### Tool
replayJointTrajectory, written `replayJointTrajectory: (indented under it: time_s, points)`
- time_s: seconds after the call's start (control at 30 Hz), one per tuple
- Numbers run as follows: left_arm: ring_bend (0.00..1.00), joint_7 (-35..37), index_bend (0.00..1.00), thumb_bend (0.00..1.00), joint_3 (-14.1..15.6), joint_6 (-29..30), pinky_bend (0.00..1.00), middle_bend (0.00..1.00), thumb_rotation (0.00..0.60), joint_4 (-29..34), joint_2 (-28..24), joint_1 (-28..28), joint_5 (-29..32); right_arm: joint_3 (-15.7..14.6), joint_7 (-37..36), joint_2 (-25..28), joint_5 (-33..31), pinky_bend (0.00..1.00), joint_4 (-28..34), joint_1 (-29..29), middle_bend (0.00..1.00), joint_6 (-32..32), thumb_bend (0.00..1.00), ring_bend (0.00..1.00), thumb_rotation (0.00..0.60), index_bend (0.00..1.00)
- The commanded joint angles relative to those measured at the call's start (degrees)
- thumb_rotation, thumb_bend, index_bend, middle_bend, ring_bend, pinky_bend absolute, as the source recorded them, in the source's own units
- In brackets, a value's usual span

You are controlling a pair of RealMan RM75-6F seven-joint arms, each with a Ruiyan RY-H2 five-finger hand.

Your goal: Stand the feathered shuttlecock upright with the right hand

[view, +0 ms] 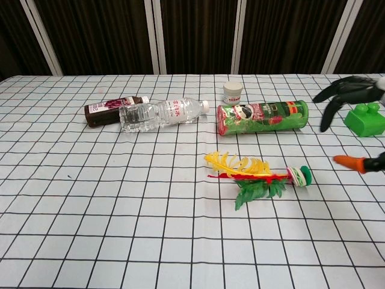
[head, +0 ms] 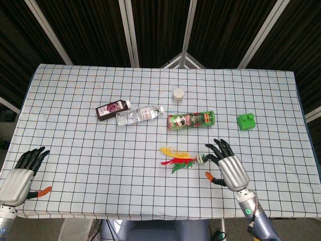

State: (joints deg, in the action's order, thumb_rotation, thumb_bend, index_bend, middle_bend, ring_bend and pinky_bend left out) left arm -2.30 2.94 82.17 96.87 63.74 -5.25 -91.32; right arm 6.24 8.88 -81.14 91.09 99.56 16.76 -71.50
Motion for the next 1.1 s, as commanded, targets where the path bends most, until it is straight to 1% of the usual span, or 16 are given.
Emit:
replayJointTrajectory:
  time_s: [0.03, 0.13, 0.27, 0.47, 0.7, 0.9, 1.1]
  points:
    - [0.00, 0.19, 0.00, 0.00, 0.03, -0.15, 0.00, 0.00, 0.600, 0.11, -0.12, -0.05, 0.09, 0.81, 4.56, -7.52, -3.70, 0.00, -2.10, 3.15, 0.20, 3.93, 0.33, 0.00, 0.600, 0.46]
    - [0.00, 0.40, 0.00, 0.00, 0.00, -0.28, 0.00, 0.00, 0.600, 0.29, -0.19, -0.08, 0.30, 1.15, 6.53, -12.41, -5.51, 0.00, -4.88, 4.40, 0.20, 5.12, 0.33, 0.00, 0.600, 0.46]
    - [0.00, 0.81, 0.00, 0.00, -0.03, -0.47, 0.00, 0.00, 0.600, 0.47, -0.35, -0.13, 0.52, 1.87, 7.78, -17.61, -7.56, 0.00, -8.42, 5.71, 0.20, 5.94, 0.33, 0.00, 0.600, 0.46]
    - [0.00, 1.38, 0.00, 0.00, -0.01, -0.82, 0.00, 0.00, 0.600, 0.69, -0.54, -0.29, 0.64, 2.99, 8.43, -22.90, -8.91, 0.00, -12.73, 7.27, 0.21, 5.81, 0.33, 0.00, 0.600, 0.46]
    - [0.00, 1.92, 0.00, 0.00, 0.06, -1.02, 0.00, 0.00, 0.600, 0.84, -0.74, -0.37, 0.66, 3.97, 8.60, -26.08, -10.71, 0.00, -15.85, 8.45, 0.21, 6.03, 0.33, 0.00, 0.600, 0.46]
    - [0.00, 2.31, 0.00, 0.00, 0.07, -1.26, 0.00, 0.00, 0.600, 0.97, -0.89, -0.48, 0.77, 5.22, 8.20, -27.75, -11.98, 0.00, -17.74, 9.43, 0.22, 5.97, 0.39, 0.00, 0.600, 0.48]
    - [0.00, 2.59, 0.00, 0.00, 0.06, -1.36, 0.00, 0.00, 0.600, 1.12, -0.99, -0.55, 0.80, 5.54, 7.86, -29.10, -13.17, 0.00, -19.31, 10.05, 0.22, 6.07, 0.41, 0.00, 0.600, 0.49]
